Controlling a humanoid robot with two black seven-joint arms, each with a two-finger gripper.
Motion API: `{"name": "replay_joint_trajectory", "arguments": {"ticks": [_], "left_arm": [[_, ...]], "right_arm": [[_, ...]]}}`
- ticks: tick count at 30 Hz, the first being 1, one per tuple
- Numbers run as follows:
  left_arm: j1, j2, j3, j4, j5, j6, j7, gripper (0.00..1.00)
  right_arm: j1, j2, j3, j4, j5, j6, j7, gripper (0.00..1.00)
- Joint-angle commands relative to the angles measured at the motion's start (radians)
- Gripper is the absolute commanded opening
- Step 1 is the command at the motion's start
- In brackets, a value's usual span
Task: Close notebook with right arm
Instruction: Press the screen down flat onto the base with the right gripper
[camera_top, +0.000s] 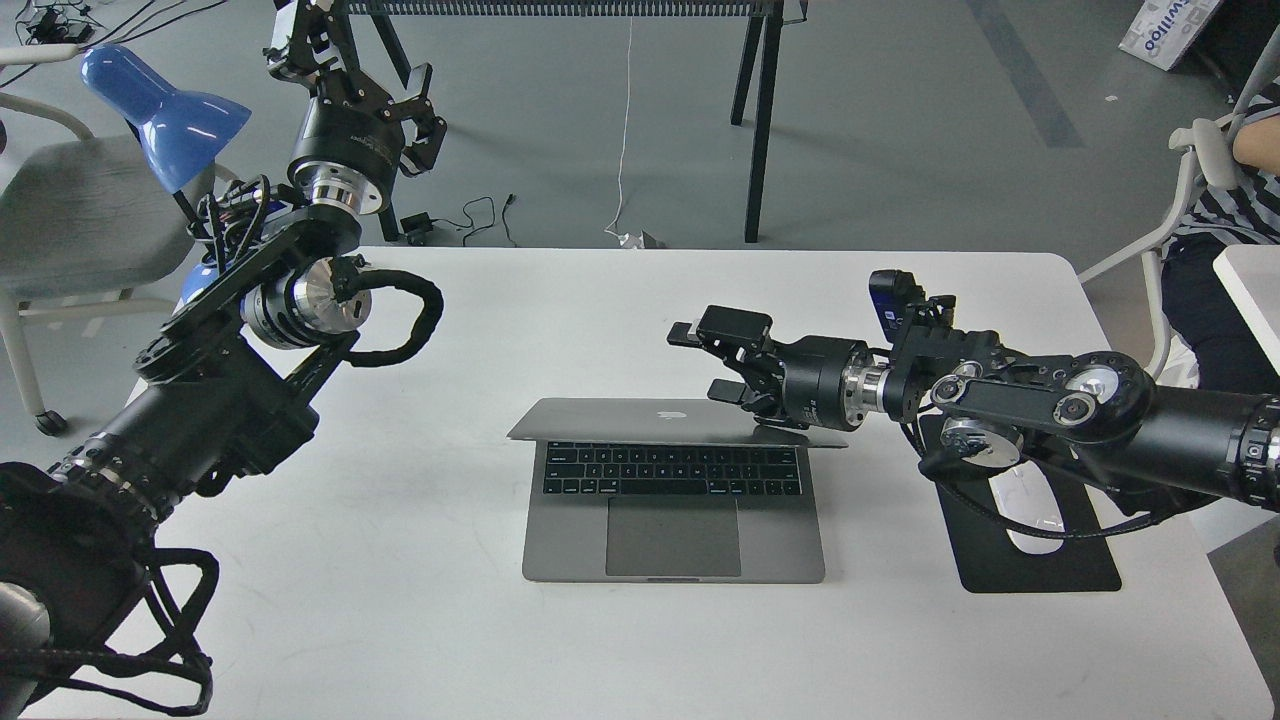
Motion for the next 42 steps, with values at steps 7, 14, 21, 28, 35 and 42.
{"name": "replay_joint_trajectory", "arguments": {"ticks": [7,14,21,28,35,42], "left_arm": [[0.000,0.000,0.000,0.000,0.000,0.000,0.000,1.00],[0.000,0.000,0.000,0.002,0.000,0.000,0.000,1.00],[0.000,0.000,0.000,0.002,0.000,0.000,0.000,1.00],[0.000,0.000,0.000,0.002,0.000,0.000,0.000,1.00],[0.000,0.000,0.000,0.002,0.000,0.000,0.000,1.00],[0.000,0.000,0.000,0.002,0.000,0.000,0.000,1.00]], "right_arm": [[-0.050,0.046,-0.038,0.005,-0.055,-0.008,-0.001,1.00],[-0.061,0.078,-0.070,0.005,-0.057,-0.022,-0.001,1.00],[-0.073,0.103,-0.119,0.003,-0.061,-0.034,-0.001,1.00],[-0.078,0.116,-0.144,-0.003,-0.063,-0.039,-0.001,1.00],[-0.080,0.116,-0.161,-0.005,-0.066,-0.040,-0.001,1.00],[-0.076,0.116,-0.174,-0.006,-0.072,-0.048,-0.001,1.00]]}}
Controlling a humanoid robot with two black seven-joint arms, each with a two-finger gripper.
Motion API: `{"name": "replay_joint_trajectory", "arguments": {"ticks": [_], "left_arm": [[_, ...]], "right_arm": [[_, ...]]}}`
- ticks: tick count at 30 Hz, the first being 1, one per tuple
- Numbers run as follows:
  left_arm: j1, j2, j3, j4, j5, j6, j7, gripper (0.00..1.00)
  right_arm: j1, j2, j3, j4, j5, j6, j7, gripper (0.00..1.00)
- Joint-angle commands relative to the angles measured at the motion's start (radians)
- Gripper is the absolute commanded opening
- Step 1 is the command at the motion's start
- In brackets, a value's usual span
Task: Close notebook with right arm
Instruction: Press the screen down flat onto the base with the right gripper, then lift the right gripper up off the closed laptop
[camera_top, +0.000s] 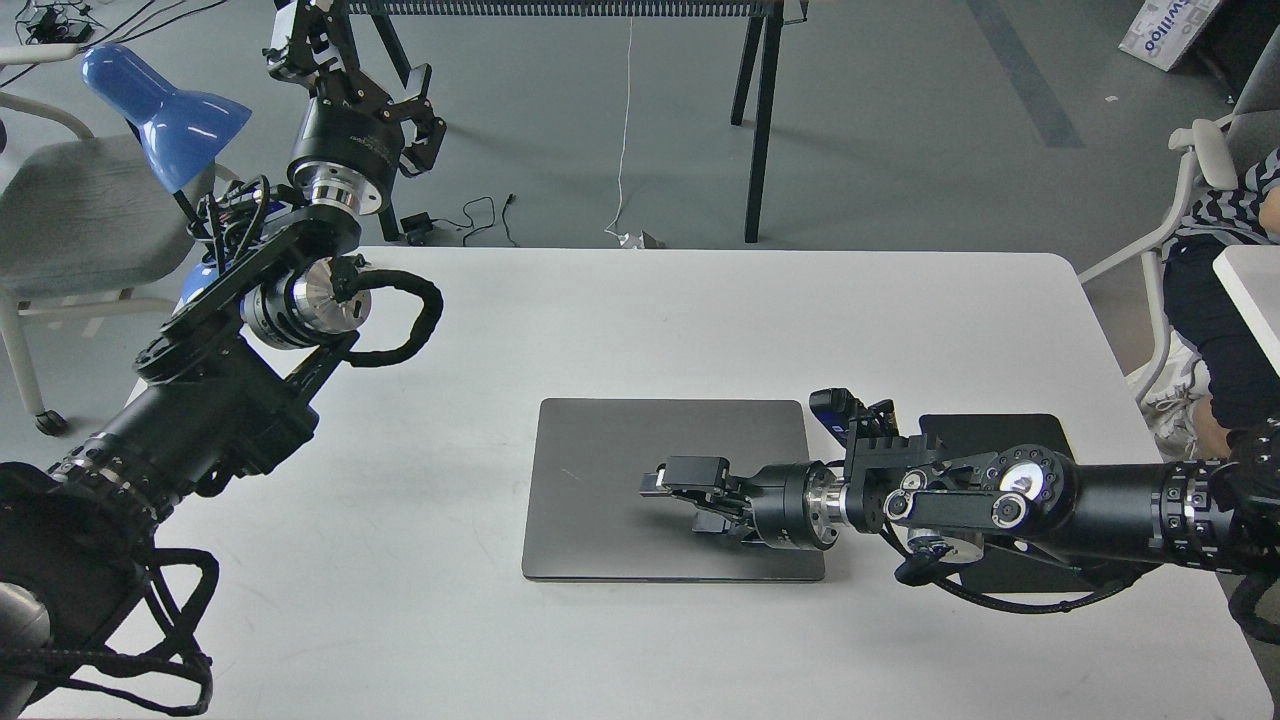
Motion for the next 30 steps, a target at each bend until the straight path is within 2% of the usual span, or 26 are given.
{"name": "replay_joint_trajectory", "arguments": {"ticks": [1,7,13,17,24,30], "left_arm": [[0.000,0.000,0.000,0.000,0.000,0.000,0.000,1.00],[0.000,0.000,0.000,0.000,0.000,0.000,0.000,1.00],[0.000,0.000,0.000,0.000,0.000,0.000,0.000,1.00],[0.000,0.000,0.000,0.000,0.000,0.000,0.000,1.00],[0.000,0.000,0.000,0.000,0.000,0.000,0.000,1.00],[0.000,0.000,0.000,0.000,0.000,0.000,0.000,1.00]], "right_arm": [[0.003,0.000,-0.001,-0.001,0.000,-0.001,0.000,1.00],[0.026,-0.009,0.028,0.010,0.004,0.008,0.008,1.00],[0.046,-0.031,0.220,0.028,0.006,0.014,0.009,1.00],[0.057,-0.072,0.414,0.015,0.003,-0.003,0.006,1.00],[0.038,-0.058,0.807,-0.190,0.018,-0.044,-0.001,1.00],[0.028,0.012,0.867,-0.306,0.145,-0.092,-0.002,1.00]]}}
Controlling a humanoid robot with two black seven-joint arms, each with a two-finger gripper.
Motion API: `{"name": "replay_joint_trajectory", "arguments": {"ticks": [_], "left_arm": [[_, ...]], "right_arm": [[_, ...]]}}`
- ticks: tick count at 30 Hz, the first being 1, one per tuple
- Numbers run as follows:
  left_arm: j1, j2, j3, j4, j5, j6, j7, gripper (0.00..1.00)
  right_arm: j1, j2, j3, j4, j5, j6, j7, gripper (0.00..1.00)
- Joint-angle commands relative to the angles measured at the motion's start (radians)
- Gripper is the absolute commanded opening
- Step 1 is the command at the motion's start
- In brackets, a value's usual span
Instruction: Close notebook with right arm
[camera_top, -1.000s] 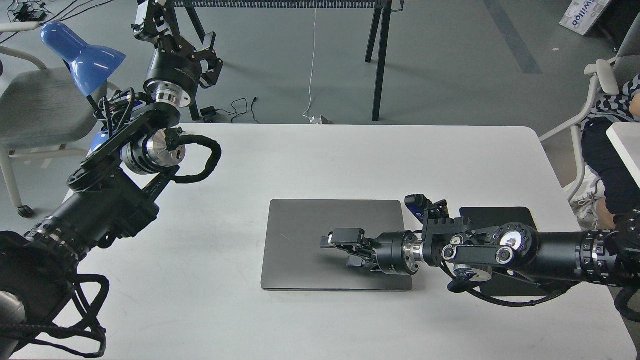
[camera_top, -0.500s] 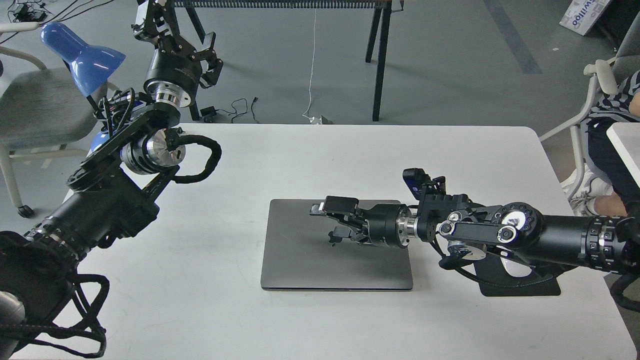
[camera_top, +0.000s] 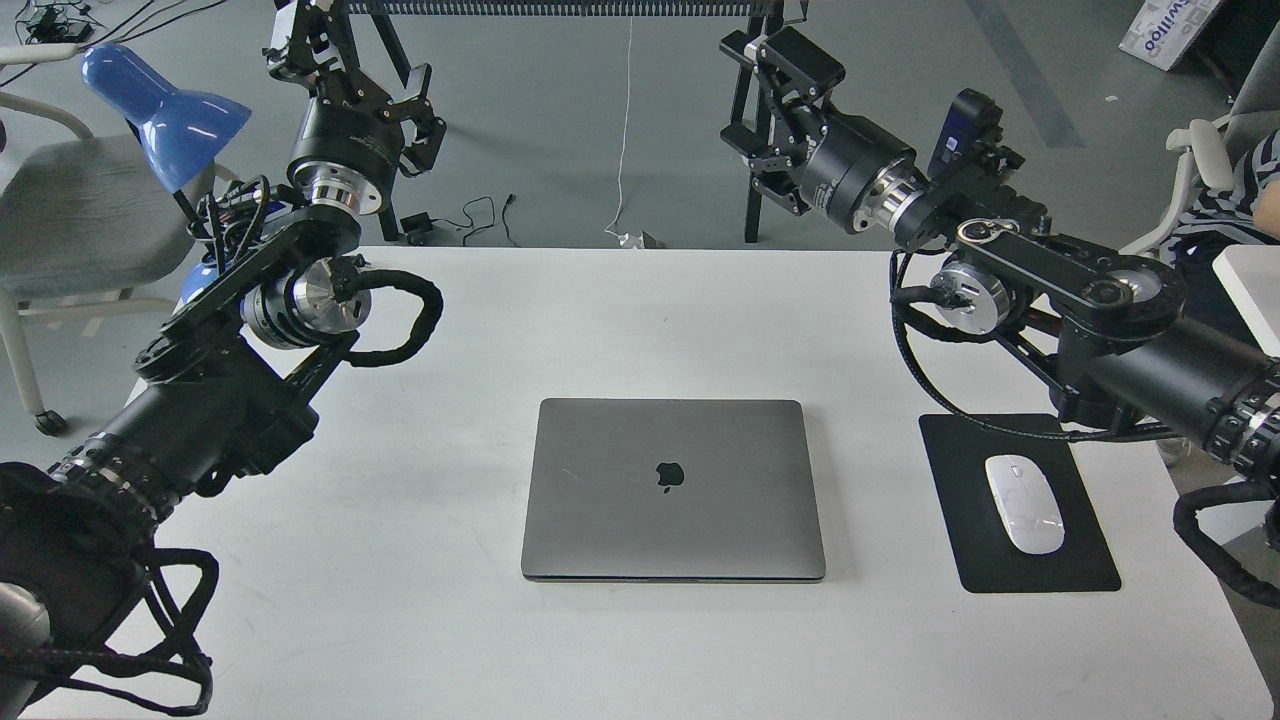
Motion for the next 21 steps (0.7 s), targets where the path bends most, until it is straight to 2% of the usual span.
{"name": "replay_joint_trajectory", "arguments": {"ticks": [1,8,13,21], "left_arm": [[0.000,0.000,0.000,0.000,0.000,0.000,0.000,1.00],[0.000,0.000,0.000,0.000,0.000,0.000,0.000,1.00],[0.000,0.000,0.000,0.000,0.000,0.000,0.000,1.00],[0.000,0.000,0.000,0.000,-0.002,0.000,0.000,1.00]], "right_arm": [[-0.001,0.038,0.015,-0.075,0.113,-0.022,0.000,1.00],[-0.015,0.043,0.082,-0.145,0.293,-0.021,0.001,1.00],[-0.047,0.063,0.150,-0.138,0.301,-0.019,0.001,1.00],[-0.113,0.103,0.357,-0.131,0.302,-0.011,0.004,1.00]]}}
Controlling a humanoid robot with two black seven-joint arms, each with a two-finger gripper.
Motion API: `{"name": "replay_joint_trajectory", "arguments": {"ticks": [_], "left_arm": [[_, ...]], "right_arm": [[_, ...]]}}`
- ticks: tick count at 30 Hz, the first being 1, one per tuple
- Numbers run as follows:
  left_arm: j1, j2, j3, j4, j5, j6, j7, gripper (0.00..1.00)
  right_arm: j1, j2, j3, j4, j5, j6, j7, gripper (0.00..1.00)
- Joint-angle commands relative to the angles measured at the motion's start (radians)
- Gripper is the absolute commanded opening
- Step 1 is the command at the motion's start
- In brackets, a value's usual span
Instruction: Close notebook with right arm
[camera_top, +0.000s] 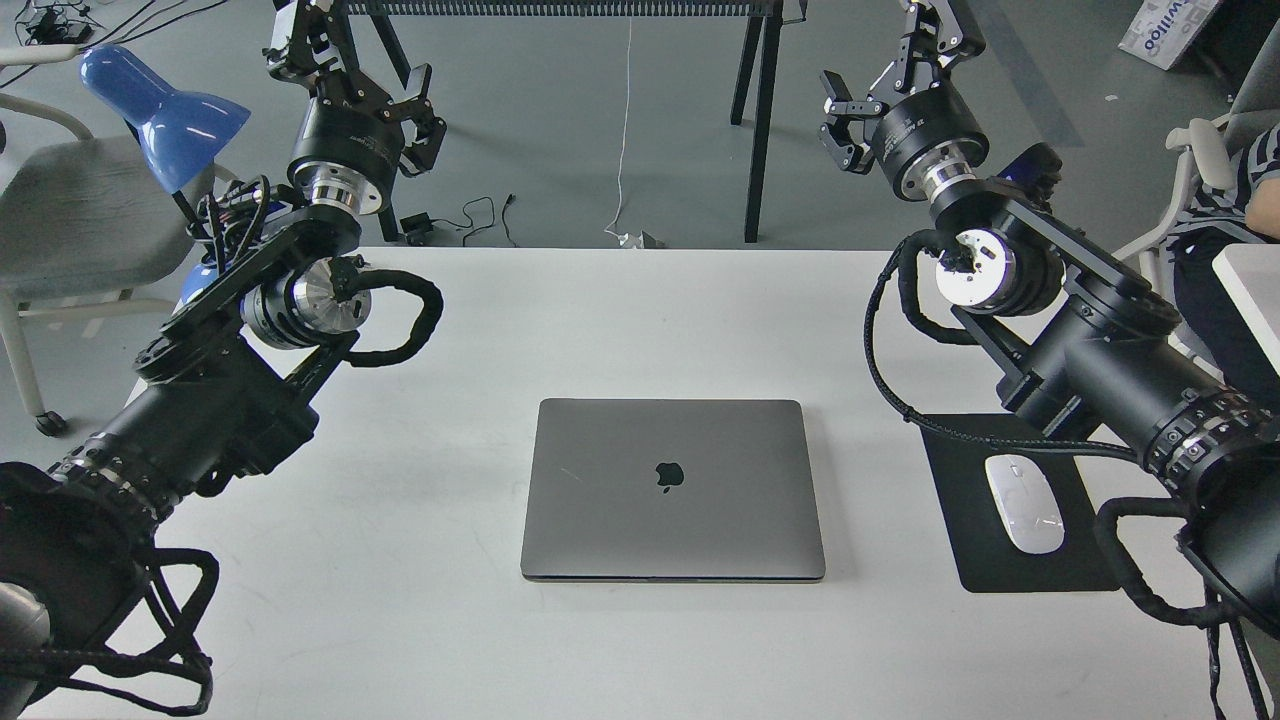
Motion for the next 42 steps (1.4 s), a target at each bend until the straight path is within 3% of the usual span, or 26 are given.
{"name": "replay_joint_trajectory", "arguments": {"ticks": [1,23,29,42], "left_arm": [[0.000,-0.002,0.000,0.000,-0.002,0.000,0.000,1.00],[0.000,0.000,0.000,0.000,0.000,-0.002,0.000,1.00],[0.000,0.000,0.000,0.000,-0.002,-0.002,0.000,1.00],[0.000,0.000,0.000,0.000,-0.002,-0.002,0.000,1.00]], "right_arm": [[-0.026,0.016,0.067,0.001,0.000,0.008,0.001,1.00],[-0.061,0.033,0.115,0.037,0.000,0.013,0.010,1.00],[-0.099,0.023,0.113,0.155,-0.008,0.045,0.025,1.00],[-0.115,-0.013,0.110,0.187,-0.017,0.056,0.027,1.00]]}}
